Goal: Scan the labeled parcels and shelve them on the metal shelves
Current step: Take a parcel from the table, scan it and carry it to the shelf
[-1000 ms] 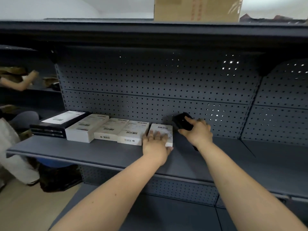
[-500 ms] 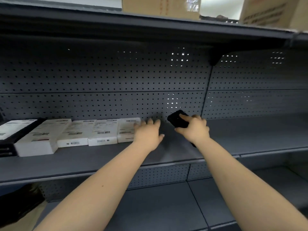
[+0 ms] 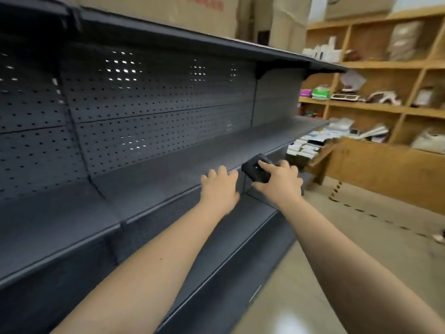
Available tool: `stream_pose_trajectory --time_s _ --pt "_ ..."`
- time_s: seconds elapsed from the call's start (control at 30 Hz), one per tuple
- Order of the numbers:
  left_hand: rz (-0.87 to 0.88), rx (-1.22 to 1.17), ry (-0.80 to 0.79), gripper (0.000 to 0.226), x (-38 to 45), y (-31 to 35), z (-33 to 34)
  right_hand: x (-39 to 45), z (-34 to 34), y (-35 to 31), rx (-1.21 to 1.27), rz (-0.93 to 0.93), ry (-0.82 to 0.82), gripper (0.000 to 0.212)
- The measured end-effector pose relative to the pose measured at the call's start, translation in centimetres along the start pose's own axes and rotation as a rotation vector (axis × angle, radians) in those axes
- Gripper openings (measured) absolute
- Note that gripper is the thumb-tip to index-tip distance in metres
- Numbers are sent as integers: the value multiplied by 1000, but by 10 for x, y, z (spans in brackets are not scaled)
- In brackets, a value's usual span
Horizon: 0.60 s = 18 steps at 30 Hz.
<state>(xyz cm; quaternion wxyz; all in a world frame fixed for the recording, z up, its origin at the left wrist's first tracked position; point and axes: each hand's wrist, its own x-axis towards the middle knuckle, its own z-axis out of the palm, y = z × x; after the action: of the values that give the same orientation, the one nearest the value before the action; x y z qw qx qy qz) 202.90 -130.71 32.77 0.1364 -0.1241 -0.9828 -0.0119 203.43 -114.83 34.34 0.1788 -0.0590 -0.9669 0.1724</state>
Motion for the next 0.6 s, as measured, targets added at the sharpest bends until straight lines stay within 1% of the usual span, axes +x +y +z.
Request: stream_pose_trajectory --time_s 0.13,0.27,0.4,0.6 --pt "86 -78 -42 52 75 125 48 36 -6 134 -30 127 -26 65" --pt "142 -132 -95 48 126 219 103 58 7 246 -6 250 -61 62" --pt "193 -169 -147 46 168 281 165 73 34 332 -19 371 -95 60" --pt "182 -292 -257 60 260 341 255 124 89 425 -18 514 -113 62"
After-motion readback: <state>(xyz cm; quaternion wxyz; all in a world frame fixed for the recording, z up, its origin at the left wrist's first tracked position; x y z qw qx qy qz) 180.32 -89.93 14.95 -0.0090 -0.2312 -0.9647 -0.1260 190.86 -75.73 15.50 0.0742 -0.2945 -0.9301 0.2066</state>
